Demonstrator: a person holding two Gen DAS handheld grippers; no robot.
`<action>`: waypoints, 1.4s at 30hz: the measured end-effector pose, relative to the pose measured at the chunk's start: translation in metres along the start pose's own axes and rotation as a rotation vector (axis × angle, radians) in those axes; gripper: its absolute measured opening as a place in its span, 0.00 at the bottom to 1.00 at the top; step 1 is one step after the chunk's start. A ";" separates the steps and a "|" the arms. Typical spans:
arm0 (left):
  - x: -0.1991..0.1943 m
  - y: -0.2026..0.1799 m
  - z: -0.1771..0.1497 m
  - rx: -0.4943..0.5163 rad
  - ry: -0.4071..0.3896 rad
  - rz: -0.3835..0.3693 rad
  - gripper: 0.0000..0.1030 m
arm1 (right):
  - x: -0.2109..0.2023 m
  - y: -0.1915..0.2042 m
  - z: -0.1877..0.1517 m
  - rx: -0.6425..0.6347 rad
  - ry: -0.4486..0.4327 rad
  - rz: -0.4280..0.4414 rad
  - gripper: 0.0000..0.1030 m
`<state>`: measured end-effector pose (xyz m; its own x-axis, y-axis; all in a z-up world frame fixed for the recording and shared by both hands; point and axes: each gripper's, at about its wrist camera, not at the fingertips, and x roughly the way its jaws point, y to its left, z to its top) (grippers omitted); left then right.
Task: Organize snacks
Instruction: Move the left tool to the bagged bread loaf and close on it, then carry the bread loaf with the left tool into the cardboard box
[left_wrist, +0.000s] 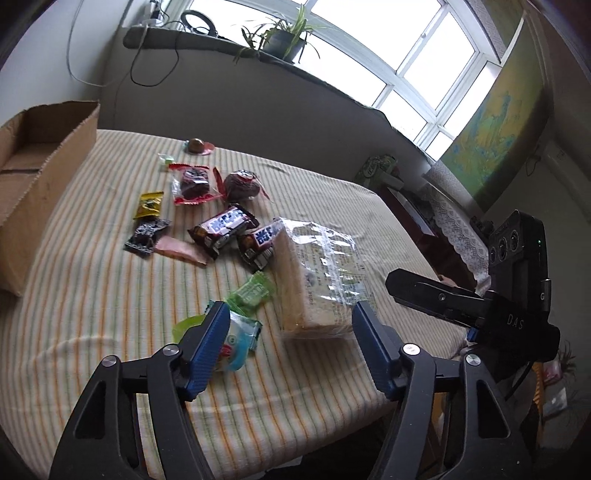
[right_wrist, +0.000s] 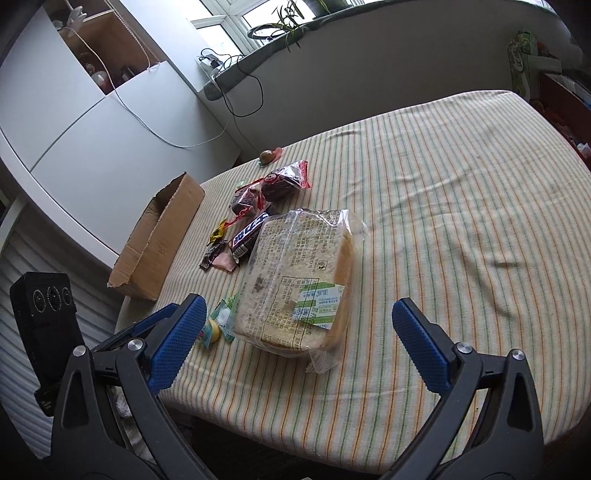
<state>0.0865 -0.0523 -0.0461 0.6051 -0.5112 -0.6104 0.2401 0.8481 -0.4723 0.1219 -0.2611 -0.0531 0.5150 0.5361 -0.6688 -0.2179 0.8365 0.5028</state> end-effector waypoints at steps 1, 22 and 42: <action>0.003 -0.001 0.001 0.001 0.007 -0.009 0.57 | 0.003 -0.002 0.001 0.009 0.010 0.007 0.92; 0.057 0.000 0.010 -0.012 0.117 -0.077 0.39 | 0.043 -0.023 0.012 0.036 0.120 0.078 0.54; 0.051 -0.007 0.016 0.018 0.102 -0.096 0.34 | 0.036 -0.015 0.016 0.033 0.106 0.074 0.50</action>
<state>0.1278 -0.0827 -0.0640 0.4986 -0.6009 -0.6248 0.3078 0.7965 -0.5205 0.1575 -0.2564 -0.0759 0.4077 0.6066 -0.6825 -0.2240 0.7910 0.5693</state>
